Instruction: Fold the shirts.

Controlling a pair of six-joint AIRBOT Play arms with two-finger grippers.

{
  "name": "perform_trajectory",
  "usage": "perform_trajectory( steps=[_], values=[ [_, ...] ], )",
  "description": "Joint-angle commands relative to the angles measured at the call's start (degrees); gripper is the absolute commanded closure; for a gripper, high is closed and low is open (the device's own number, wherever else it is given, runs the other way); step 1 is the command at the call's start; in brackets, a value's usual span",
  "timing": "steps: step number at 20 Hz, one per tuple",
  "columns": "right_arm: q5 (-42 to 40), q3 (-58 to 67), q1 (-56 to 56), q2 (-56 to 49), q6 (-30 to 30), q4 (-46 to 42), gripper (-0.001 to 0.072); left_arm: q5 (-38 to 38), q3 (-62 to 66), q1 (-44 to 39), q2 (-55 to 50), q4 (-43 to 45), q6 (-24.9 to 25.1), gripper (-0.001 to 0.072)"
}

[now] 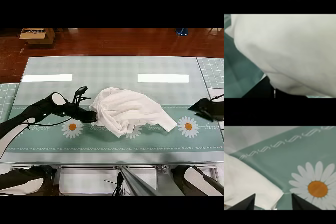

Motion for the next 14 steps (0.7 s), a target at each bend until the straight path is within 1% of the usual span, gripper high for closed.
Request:
perform_trajectory(
  steps=[1,4,9,10,11,13,14],
  values=[
    [-4.3,-10.6,-0.7,0.0,-0.5,5.0,0.0113,-0.3,0.0,0.0,0.4,-0.7,0.5,0.0684],
    [-9.1,-15.6,-0.2,0.0,-0.5,11.0,0.0109,-0.3,0.0,0.0,1.7,-0.6,0.7,0.0684],
    [-13.7,-18.9,6.9,0.0,1.2,11.7,0.0121,-0.1,0.4,0.0,2.9,-0.6,0.7,0.0684],
    [-15.6,-18.9,9.1,0.0,2.0,12.1,0.0208,-0.1,0.4,0.0,2.9,-0.6,0.7,0.0684],
    [-17.3,-18.9,10.9,0.0,2.4,13.5,0.0340,-0.1,0.4,0.0,2.9,-0.6,0.7,0.0684],
    [-20.8,-18.9,13.6,0.0,2.3,18.4,0.0532,0.2,0.4,0.2,3.0,-0.6,1.8,0.0684],
    [-21.3,-18.7,13.8,0.0,1.9,21.0,0.0643,0.8,0.4,0.6,3.3,-0.6,1.9,0.0684]
  ],
)
